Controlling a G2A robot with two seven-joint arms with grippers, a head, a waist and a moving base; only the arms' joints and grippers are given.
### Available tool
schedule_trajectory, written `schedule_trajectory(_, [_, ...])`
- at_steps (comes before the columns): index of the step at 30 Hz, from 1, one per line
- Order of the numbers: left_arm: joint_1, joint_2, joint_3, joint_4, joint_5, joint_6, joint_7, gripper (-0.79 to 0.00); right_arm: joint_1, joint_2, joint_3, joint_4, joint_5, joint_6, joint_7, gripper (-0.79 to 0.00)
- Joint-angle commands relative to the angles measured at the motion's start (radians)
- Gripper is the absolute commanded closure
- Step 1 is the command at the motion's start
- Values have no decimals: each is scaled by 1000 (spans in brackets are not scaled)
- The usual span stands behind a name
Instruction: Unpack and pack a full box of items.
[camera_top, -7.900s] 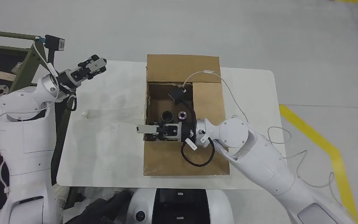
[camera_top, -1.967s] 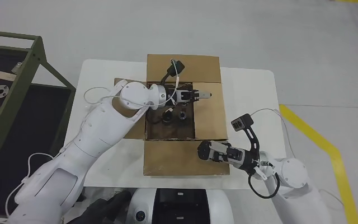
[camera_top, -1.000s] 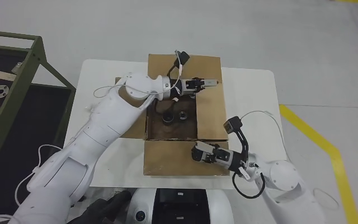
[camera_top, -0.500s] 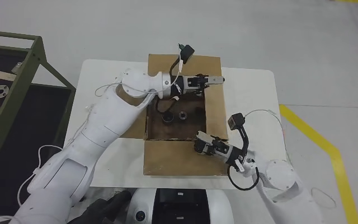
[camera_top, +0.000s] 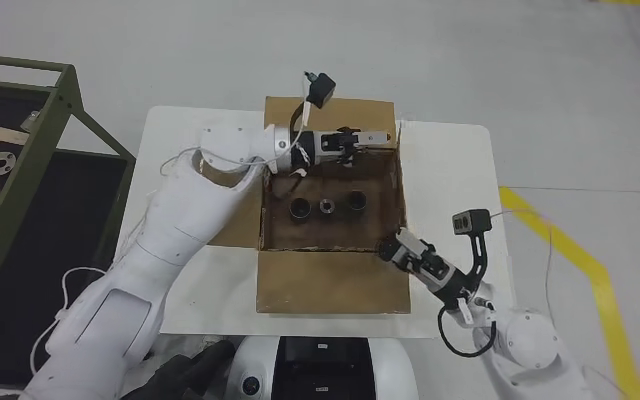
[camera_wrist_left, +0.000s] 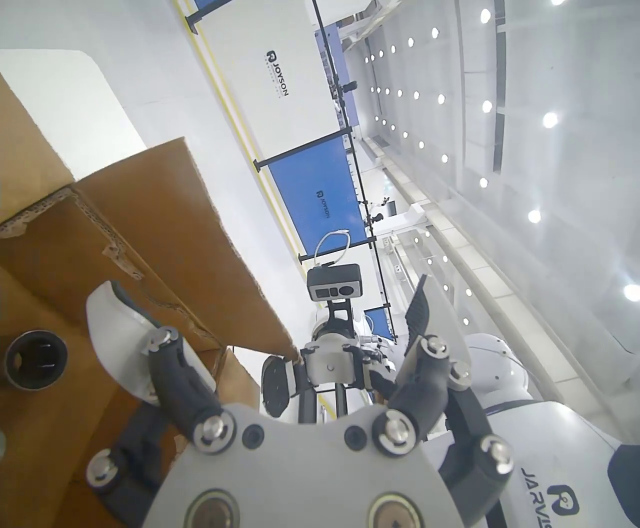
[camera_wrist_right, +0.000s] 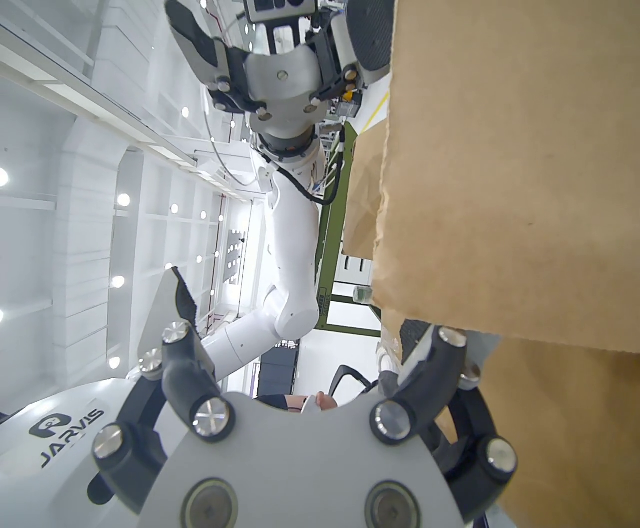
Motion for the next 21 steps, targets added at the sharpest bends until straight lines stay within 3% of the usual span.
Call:
schedule_trajectory(1, [20, 10, -35, -19, 11, 4, -7, -785, -16, 1, 18, -6, 5, -11, -11, -785])
schedule_trajectory(13, [134, 71, -234, -125, 72, 15, -141, -785, -73, 2, 125, -6, 59, -45, -100, -785])
schedule_trajectory(21, [216, 112, -398, -183, 86, 19, -228, -785, -31, 0, 158, 56, 102, 7, -126, -785])
